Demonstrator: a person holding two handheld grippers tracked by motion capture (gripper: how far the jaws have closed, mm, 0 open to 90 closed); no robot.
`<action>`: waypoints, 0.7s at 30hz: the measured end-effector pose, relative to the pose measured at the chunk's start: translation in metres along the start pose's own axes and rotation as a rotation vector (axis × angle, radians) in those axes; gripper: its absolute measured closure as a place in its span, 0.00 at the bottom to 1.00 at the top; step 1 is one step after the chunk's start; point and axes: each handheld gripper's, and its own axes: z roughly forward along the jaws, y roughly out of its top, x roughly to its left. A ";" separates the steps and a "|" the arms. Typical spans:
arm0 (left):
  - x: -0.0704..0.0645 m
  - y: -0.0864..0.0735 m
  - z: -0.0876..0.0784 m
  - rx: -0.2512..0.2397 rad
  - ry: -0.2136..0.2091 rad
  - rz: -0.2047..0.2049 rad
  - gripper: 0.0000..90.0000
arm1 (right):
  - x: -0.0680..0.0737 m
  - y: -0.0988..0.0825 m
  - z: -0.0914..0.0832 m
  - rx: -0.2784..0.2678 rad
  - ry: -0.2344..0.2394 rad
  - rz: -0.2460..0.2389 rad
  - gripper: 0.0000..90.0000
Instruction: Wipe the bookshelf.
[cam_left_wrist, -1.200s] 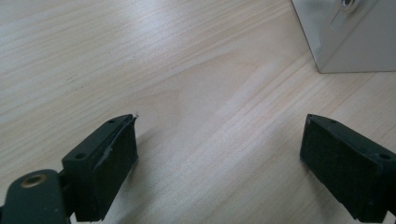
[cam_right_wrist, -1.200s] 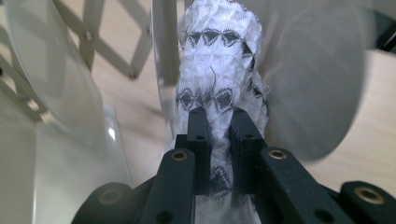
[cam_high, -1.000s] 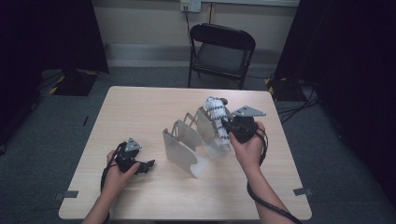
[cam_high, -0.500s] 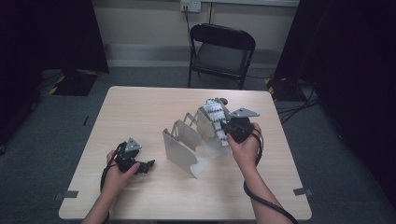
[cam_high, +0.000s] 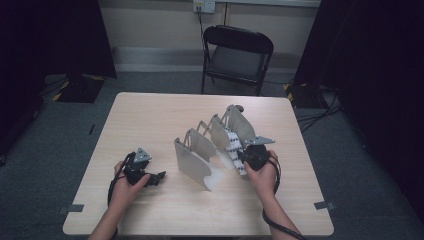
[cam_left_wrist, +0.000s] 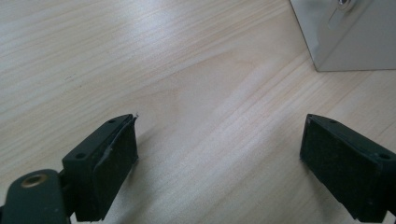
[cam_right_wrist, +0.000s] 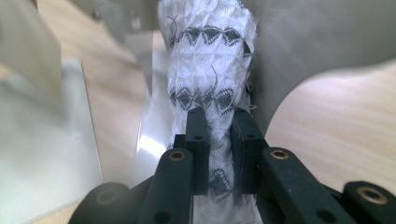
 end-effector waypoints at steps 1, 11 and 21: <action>0.000 0.000 0.000 0.000 0.000 0.000 0.12 | 0.001 -0.003 0.001 0.004 0.011 0.002 0.87; 0.000 0.000 0.000 0.000 -0.001 0.000 0.12 | 0.009 0.003 -0.005 -0.070 0.084 -0.011 0.69; 0.000 0.000 0.000 0.000 0.000 0.000 0.12 | 0.018 -0.021 0.014 -0.003 0.122 -0.016 0.79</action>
